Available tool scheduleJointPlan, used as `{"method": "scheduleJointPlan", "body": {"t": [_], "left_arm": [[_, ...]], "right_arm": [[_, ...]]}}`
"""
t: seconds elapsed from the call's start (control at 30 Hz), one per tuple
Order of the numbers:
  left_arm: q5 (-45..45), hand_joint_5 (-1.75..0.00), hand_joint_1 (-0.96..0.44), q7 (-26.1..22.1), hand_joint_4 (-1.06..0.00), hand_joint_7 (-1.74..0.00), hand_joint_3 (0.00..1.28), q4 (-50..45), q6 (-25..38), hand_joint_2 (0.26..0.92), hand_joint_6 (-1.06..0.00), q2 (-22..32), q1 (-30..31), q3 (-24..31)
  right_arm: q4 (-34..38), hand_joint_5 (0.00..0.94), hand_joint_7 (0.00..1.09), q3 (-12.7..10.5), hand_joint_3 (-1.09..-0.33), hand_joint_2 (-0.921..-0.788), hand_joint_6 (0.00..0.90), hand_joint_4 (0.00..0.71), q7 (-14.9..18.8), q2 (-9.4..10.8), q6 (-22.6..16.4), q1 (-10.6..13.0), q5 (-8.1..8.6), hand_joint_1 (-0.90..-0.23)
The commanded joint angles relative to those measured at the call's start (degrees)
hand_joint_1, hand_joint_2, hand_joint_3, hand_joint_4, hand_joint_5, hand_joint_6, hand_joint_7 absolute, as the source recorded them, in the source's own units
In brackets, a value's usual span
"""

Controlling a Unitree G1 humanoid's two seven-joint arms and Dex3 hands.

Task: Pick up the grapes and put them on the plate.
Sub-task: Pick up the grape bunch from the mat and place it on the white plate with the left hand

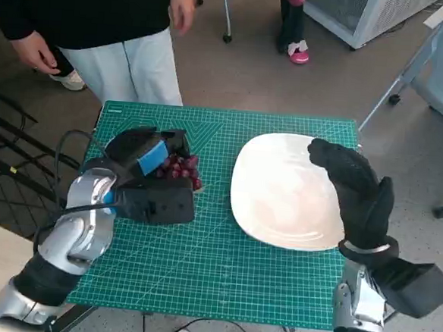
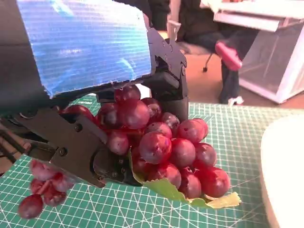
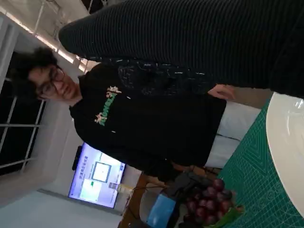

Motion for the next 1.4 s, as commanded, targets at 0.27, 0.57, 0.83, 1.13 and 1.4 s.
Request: {"method": "scheduleJointPlan", "body": {"t": [0.27, 0.57, 0.83, 1.13, 1.4], "left_arm": [[1.4, -1.28, 0.0, 0.0, -0.53, -1.36, 0.2, -2.1, -0.6, 0.921, -0.48, 0.2, -0.2, 0.8], [2.4, -1.33, 0.0, -0.8, -0.49, -1.32, 0.21, -1.9, -0.2, 0.921, -0.51, -1.9, -3.3, -0.2], [4.0, -1.33, 0.0, -2.4, -0.52, -1.31, 0.2, -1.9, 0.0, 0.921, -0.5, -5.7, -8.6, -2.0], [3.9, -1.43, 0.0, -3.4, -0.54, -1.15, 0.19, 0.4, -2.6, 0.921, -0.53, -9.2, -15.6, -3.5], [3.6, -1.37, 0.0, -1.7, -0.5, -1.3, 0.21, 4.8, -7.0, 0.921, -0.5, -12.8, -21.1, -5.2]], "right_arm": [[1.3, 0.001, 0.22, -0.3, -0.802, -0.921, 0.076, 0.355, 1.2, 0.0, 1.2, -0.1, 1.49, -0.625], [1.3, 0.001, 0.23, -0.9, -0.799, -0.921, 0.072, 0.356, 2.2, -0.3, 1.7, 0.1, 2.48, -0.625], [1.3, 0.002, 0.24, -1.8, -0.794, -0.921, 0.071, 0.358, 2.7, -0.5, 1.6, 0.2, 2.94, -0.625], [0.7, 0.003, 0.25, -2.4, -0.79, -0.921, 0.072, 0.362, 2.3, -0.6, 1.0, 1.0, 2.78, -0.615], [-1.6, 0.004, 0.25, -2.7, -0.785, -0.921, 0.074, 0.365, 1.1, -0.5, 0.6, 2.6, 2.17, -0.615]]}}
